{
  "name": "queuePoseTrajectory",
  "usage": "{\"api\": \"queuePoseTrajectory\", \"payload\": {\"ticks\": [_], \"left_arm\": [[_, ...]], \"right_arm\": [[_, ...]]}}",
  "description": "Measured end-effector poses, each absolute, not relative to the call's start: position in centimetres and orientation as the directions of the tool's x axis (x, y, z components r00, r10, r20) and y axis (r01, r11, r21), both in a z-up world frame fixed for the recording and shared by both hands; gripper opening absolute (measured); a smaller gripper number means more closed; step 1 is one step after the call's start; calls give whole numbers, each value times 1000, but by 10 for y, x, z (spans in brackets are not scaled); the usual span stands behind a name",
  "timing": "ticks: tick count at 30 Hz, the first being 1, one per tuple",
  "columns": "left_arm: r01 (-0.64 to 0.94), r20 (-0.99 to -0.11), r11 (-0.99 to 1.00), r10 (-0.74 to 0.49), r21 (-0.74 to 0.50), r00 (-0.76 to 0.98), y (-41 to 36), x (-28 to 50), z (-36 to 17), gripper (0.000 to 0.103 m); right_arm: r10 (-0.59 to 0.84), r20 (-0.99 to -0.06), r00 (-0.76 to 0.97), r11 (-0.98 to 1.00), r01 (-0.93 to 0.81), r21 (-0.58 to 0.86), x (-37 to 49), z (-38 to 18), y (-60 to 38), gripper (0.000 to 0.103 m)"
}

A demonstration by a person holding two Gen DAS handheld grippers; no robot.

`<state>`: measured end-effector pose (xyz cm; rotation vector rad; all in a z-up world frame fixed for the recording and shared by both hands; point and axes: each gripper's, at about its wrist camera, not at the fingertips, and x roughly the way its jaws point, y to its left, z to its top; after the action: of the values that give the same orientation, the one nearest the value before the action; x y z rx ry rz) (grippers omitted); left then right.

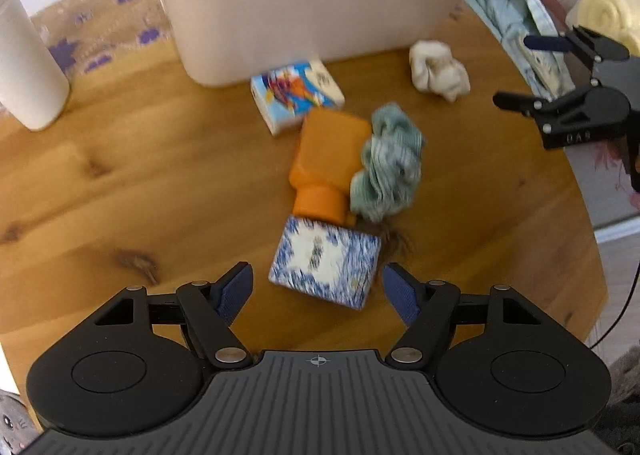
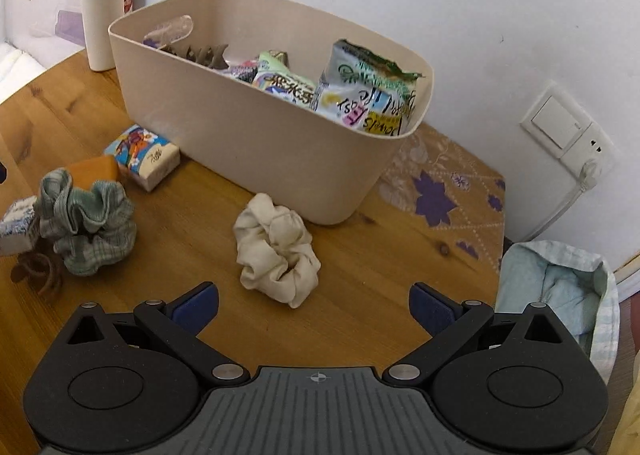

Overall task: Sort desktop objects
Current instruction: 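Grasp the blue-and-white tissue pack with the left tool while the right tool grasps the cream scrunchie, then carry the tissue pack and cream scrunchie into the basket and release both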

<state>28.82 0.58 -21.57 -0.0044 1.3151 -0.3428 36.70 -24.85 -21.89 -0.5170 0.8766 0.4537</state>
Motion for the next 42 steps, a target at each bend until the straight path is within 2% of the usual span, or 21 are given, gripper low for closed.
{"api": "queuePoseTrajectory", "payload": {"ticks": [15, 20, 22, 23, 26, 28, 31, 42], "left_arm": [[314, -958, 921, -272, -232, 89, -5, 318, -256, 75], [337, -948, 910, -296, -243, 114, -9, 321, -255, 76], [340, -945, 906, -307, -253, 115, -8, 322, -255, 73], [340, -943, 904, -313, -259, 114, -7, 323, -254, 69], [328, -936, 902, -333, -282, 110, -2, 326, -253, 67], [319, -932, 901, -344, -295, 110, 1, 326, -253, 67], [317, -931, 899, -350, -301, 107, 2, 325, -253, 66], [309, -926, 905, -349, -292, 146, 8, 315, -235, 66]], "right_arm": [[188, -827, 530, 745, -626, -231, 389, -239, -226, 103], [203, -847, 492, 755, -629, -184, 403, -251, -222, 101], [209, -865, 456, 767, -625, -145, 410, -257, -224, 84], [213, -875, 434, 773, -623, -121, 412, -261, -224, 78], [232, -883, 408, 783, -617, -79, 414, -265, -227, 51], [247, -887, 391, 782, -621, -56, 413, -264, -227, 29], [249, -890, 381, 769, -636, -58, 408, -262, -226, 23], [300, -851, 432, 776, -628, -46, 386, -229, -236, 22]]}}
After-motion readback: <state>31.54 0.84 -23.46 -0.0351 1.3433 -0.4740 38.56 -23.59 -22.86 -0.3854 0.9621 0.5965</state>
